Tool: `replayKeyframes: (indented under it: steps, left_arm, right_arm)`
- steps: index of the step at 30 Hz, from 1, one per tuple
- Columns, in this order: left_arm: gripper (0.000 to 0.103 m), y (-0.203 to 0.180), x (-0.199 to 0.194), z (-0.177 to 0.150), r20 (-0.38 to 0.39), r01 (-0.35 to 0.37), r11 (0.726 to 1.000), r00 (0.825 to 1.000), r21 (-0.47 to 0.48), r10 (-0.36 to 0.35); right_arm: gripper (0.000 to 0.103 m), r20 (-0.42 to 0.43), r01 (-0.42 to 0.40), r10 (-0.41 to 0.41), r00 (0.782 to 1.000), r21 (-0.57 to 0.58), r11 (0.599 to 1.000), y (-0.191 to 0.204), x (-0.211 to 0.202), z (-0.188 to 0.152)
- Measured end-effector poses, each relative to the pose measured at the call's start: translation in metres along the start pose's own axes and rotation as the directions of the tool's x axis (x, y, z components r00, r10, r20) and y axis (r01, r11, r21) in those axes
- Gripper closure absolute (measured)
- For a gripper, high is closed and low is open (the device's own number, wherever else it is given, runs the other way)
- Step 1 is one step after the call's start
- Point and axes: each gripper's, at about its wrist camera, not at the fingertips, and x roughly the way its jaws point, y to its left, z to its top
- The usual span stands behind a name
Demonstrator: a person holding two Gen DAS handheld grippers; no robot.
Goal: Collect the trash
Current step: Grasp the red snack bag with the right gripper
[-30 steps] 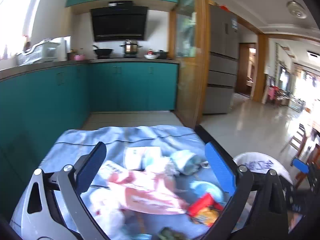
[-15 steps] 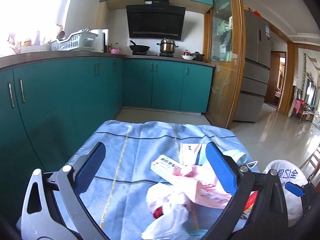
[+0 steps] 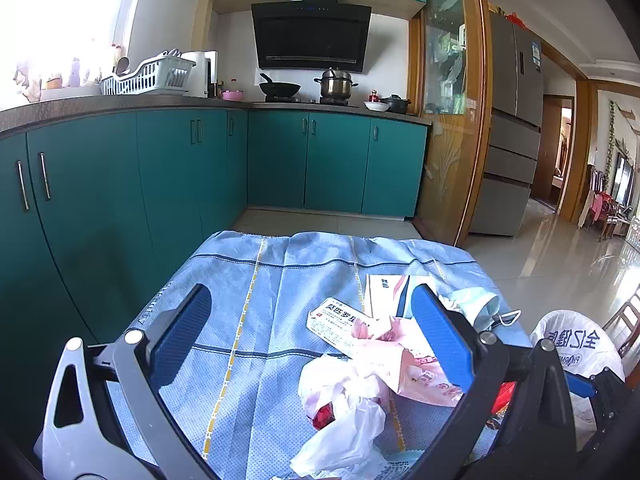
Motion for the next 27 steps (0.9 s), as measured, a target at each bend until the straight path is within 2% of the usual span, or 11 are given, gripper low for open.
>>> replayKeyframes:
  steps: [2, 7, 10, 22, 27]
  left_arm:
    - [0.003, -0.001, 0.002, -0.001, -0.007, 0.000, 1.000, 1.000, 0.001, 0.000]
    - [0.003, 0.000, 0.005, -0.002, -0.021, 0.003, 1.000, 1.000, 0.000, -0.003]
    - [0.003, 0.001, 0.007, -0.003, -0.029, 0.007, 1.000, 1.000, -0.004, -0.007]
    - [0.003, 0.001, 0.009, -0.004, -0.038, 0.017, 1.000, 0.999, 0.002, -0.017]
    - [0.003, 0.016, 0.013, -0.002, -0.075, 0.050, 0.998, 0.996, -0.041, -0.053]
  right_arm:
    - [0.019, -0.015, 0.003, -0.003, 1.000, 0.004, 1.000, 0.000, 0.004, 0.000]
    - [0.053, -0.032, -0.001, 0.001, 0.999, 0.016, 1.000, -0.003, 0.007, -0.002]
    - [0.065, -0.020, -0.002, 0.003, 1.000, 0.031, 1.000, -0.005, 0.004, -0.002]
    - [0.067, 0.066, -0.016, 0.010, 0.998, 0.085, 0.996, -0.020, -0.009, 0.004]
    - [0.067, 0.056, 0.016, -0.022, 0.998, 0.104, 0.994, -0.025, -0.008, 0.003]
